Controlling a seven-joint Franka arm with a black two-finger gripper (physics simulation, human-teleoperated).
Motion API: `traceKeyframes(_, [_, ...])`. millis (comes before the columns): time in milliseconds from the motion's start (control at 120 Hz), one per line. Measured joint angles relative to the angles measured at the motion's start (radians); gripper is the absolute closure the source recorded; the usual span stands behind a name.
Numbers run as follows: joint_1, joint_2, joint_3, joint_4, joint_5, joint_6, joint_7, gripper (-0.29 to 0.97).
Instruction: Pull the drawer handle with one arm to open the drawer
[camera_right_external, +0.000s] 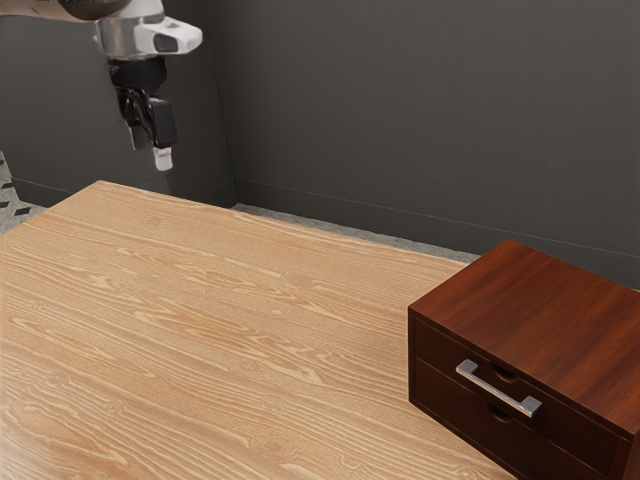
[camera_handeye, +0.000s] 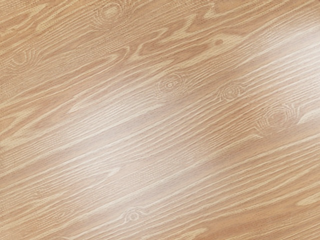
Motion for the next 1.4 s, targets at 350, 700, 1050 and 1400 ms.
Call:
traceKeyframes(350, [-0.024, -0.013, -0.004, -0.058, -0.073, 0.113, 0.162, 0.0])
traceKeyframes(700, [-0.181, -0.01, -0.193, -0.183, -0.052, 0.192, 0.43, 0.0])
traceKeyframes(1050, [-0.331, 0.078, -0.201, -0.192, 0.033, 0.386, 0.628, 0.0])
traceKeyframes(1400, [-0.494, 0.052, -0.192, -0.364, 0.012, 0.662, 0.729, 0.0])
